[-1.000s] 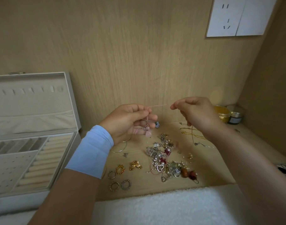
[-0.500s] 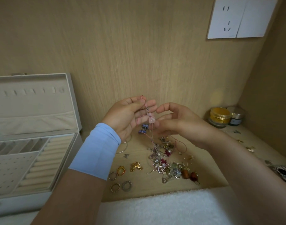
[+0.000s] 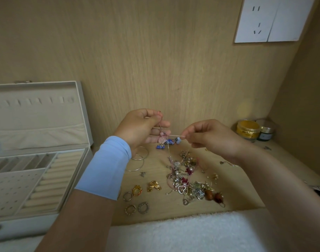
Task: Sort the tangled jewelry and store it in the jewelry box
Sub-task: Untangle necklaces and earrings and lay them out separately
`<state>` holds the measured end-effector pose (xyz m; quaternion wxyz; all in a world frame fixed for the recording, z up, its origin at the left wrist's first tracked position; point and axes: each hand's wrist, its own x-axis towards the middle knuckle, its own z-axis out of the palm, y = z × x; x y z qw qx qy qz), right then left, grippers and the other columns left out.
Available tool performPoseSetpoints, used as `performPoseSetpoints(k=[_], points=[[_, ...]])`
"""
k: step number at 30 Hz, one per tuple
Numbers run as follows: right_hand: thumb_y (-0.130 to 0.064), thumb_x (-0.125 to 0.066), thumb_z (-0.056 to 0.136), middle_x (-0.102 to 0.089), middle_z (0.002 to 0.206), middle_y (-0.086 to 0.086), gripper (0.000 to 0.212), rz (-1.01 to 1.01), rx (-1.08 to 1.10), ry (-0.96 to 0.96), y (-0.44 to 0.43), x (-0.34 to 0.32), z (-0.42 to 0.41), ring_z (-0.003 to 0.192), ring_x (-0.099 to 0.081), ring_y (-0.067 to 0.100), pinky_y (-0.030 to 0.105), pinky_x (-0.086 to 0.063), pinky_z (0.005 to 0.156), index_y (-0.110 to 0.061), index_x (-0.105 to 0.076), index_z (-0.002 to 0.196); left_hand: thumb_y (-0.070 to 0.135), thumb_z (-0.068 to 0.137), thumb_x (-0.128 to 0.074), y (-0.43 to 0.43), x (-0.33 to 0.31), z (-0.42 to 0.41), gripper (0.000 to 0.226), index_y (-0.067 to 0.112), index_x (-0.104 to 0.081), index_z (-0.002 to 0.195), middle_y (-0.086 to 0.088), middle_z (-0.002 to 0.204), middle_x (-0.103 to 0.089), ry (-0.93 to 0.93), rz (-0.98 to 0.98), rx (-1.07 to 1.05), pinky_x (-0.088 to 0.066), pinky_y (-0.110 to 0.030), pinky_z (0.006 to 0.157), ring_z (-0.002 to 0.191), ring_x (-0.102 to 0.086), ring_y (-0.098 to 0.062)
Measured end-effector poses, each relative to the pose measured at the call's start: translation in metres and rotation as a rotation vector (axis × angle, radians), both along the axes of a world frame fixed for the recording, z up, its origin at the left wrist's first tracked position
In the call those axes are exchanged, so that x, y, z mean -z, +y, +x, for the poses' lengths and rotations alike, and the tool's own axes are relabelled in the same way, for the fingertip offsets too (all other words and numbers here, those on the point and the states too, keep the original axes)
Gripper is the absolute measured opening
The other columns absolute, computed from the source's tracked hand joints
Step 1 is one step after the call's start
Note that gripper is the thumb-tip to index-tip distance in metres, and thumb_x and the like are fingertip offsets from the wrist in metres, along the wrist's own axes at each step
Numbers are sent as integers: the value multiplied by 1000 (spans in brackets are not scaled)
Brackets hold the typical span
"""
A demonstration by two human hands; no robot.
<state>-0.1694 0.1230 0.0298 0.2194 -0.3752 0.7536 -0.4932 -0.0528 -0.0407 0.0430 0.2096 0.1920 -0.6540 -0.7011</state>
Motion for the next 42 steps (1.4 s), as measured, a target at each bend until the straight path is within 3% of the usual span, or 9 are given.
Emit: performPoseSetpoints(k=[6,8,10,13,15,21,31,37,42], points=[[-1,-48,97,-48,62,7,19,-173,6,-253,-5,0,3,58,-55,21,51,-54,91,-7,-62,86,11,101,-52,5,0,2,9,6,-59,102,-7,77,-73,-3,49,58,-61,-33,58,73,-74,-26],[-1,-44,95,-36,59,4,20,-219,9,-325,-6,1,1,50,-39,20,55,-55,82,-9,-57,83,12,102,-51,4,2,1,9,7,-58,101,-7,79,-72,-3,57,67,-62,-37,64,80,-73,-29],[-2,-40,94,-30,62,4,22,-227,20,-315,-5,0,-1,52,-28,19,45,-54,65,-11,-53,80,10,102,-50,3,3,1,10,7,-59,100,-7,79,-68,0,56,65,-63,-40,66,73,-71,-26],[-7,-42,90,-38,64,4,17,-210,-8,-286,-3,-2,0,51,-31,18,31,-42,52,-13,-51,77,9,102,-49,3,5,-1,12,9,-60,97,-3,70,-58,24,103,72,-63,-43,66,56,-55,-15],[-11,-44,86,-45,65,3,13,-195,-15,-273,-2,-1,0,50,-32,17,28,-35,48,-13,-52,77,10,103,-49,4,5,-2,13,11,-60,96,0,65,-55,16,106,72,-61,-35,58,53,-49,-12],[-12,-50,95,-46,66,3,15,-95,27,-174,-1,-1,-2,48,-26,13,25,-18,49,-14,-59,83,6,103,-40,5,1,-2,21,14,-53,89,2,59,-43,58,137,134,-37,-18,38,44,-38,-9],[-13,-63,97,-62,69,0,12,13,59,16,0,6,-4,41,-37,6,19,-30,39,-6,-72,97,8,100,-39,7,-8,2,21,15,-53,86,4,57,-35,260,250,204,-28,-18,40,47,-33,-9],[-13,-66,95,-71,84,19,11,172,-3,64,4,10,-7,42,-51,7,17,-39,40,-5,-74,96,15,101,-47,4,-9,3,19,15,-61,88,5,57,-30,235,95,173,-26,-17,37,45,-28,-7],[-15,-66,95,-74,85,16,12,230,-16,156,5,7,-5,42,-53,3,13,-38,38,-7,-75,94,15,101,-49,8,-10,3,19,15,-65,92,5,58,-30,229,7,152,-27,-16,39,47,-28,-6]])
